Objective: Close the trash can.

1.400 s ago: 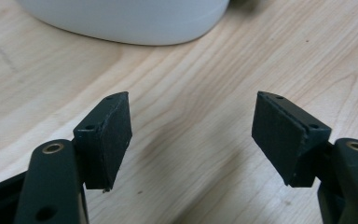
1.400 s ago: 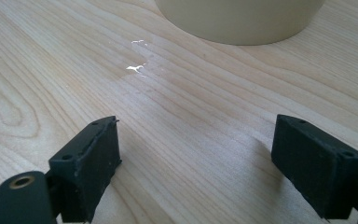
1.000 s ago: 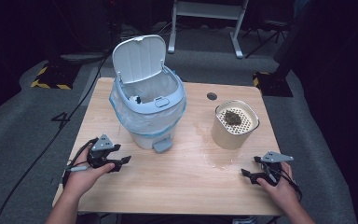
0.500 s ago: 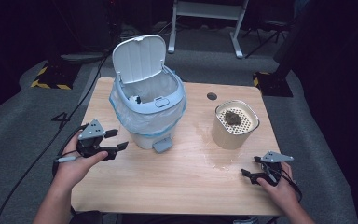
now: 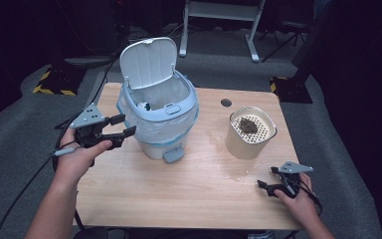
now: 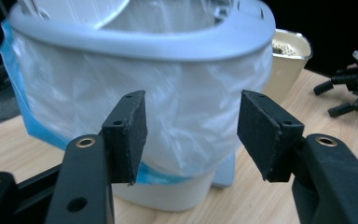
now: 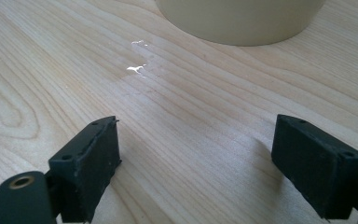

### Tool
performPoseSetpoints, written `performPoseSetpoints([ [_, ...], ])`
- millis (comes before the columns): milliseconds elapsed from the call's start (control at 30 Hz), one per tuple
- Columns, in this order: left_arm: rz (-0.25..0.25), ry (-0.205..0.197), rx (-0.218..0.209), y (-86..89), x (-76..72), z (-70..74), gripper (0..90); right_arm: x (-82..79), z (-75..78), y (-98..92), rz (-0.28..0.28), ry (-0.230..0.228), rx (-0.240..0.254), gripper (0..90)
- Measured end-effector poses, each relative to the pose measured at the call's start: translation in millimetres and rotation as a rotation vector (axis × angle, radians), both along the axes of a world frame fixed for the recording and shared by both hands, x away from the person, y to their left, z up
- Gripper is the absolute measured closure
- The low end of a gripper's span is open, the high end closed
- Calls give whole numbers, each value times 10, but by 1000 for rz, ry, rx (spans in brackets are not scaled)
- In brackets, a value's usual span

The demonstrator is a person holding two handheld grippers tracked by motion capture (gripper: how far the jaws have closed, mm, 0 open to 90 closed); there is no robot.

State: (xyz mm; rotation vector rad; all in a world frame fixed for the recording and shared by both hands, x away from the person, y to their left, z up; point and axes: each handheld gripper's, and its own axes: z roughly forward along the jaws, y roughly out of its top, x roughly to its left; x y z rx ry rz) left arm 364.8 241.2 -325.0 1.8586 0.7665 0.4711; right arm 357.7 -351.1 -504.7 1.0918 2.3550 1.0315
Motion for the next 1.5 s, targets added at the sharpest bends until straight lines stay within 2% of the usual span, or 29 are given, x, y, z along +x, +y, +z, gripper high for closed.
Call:
performPoseSetpoints([
  [67,-10,-12,21,-12,26,40,378,0,0,0,0,0,0,153],
  [167,-4,-28,25,-20,54,120,374,0,0,0,0,0,0,153],
  [400,36,-57,-54,40,170,328,457,0,0,0,0,0,0,153],
  [633,67,-66,-69,71,339,543,478,-2,0,2,-1,0,-1,152],
  [833,100,-96,-66,61,478,690,496,-2,0,2,-1,0,-1,152],
  [967,127,-103,-83,82,573,734,489,-2,0,3,-1,0,-1,151],
  [1067,150,-104,-76,98,663,743,483,-2,0,3,-2,0,-1,151],
  [1300,153,-104,-86,41,815,778,465,-2,0,3,-2,0,-1,151],
  [1500,145,-110,-85,-18,884,841,456,-1,0,4,-3,0,0,151],
])
